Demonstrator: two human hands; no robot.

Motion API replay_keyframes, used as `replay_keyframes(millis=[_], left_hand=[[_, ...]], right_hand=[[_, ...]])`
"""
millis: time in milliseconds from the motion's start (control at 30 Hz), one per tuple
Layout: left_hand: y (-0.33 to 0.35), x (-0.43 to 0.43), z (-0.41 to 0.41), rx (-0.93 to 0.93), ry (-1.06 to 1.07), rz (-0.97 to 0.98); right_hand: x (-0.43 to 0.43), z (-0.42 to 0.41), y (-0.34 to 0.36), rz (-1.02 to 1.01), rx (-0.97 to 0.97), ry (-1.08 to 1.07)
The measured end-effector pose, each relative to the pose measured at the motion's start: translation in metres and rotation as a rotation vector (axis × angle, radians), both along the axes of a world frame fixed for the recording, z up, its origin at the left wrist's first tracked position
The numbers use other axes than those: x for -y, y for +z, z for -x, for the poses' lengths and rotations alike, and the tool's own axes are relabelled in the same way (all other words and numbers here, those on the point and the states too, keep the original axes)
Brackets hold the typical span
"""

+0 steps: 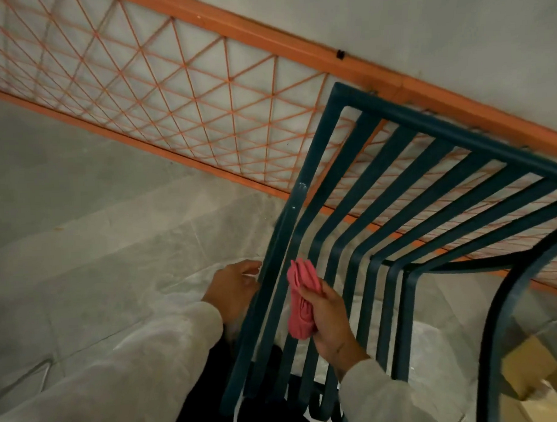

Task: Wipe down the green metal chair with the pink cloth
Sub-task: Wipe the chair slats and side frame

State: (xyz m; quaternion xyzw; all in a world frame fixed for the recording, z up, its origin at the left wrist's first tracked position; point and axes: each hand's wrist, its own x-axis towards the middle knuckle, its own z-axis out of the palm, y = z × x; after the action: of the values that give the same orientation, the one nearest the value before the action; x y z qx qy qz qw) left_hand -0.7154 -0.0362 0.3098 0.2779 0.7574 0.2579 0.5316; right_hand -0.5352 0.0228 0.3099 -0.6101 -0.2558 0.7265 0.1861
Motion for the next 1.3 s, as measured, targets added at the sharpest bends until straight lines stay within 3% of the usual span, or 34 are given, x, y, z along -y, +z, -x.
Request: replay_keyframes(millis=[167,467,567,700,833,1100,1300], left_hand=[[-0.004,-0.037,0.022,0.019,-0.16,-0.005],[-0.013,-0.045,0.034,0.198,-0.18,0.005],[-0.017,-0.046,0.037,0.234,-0.162,0.036],[-0.017,-0.046,0.038,0.213,-0.148,0.018],[-0.014,-0.047,0.036,0.258,-0.114,0.014],[-0.017,-0.041,0.033,0.342,-0.12,0.008],[-0.017,-0.04,0.033,0.33,-0.153,0.013]], right_hand=[[-0.001,0.043,0.004,0.08,0.065,-0.032],[-0.113,0.081,0.034,-0.126,0.022,-0.116],[-0.088,0.072,0.02,-0.118,-0.003,-0.117],[-0.032,0.054,0.004,0.026,0.114,-0.001],[-0.036,0.054,0.004,0.094,0.184,0.052],[-0.148,0.085,0.075,-0.274,0.119,0.042],[-0.17,0.085,0.109,-0.621,0.12,0.053]])
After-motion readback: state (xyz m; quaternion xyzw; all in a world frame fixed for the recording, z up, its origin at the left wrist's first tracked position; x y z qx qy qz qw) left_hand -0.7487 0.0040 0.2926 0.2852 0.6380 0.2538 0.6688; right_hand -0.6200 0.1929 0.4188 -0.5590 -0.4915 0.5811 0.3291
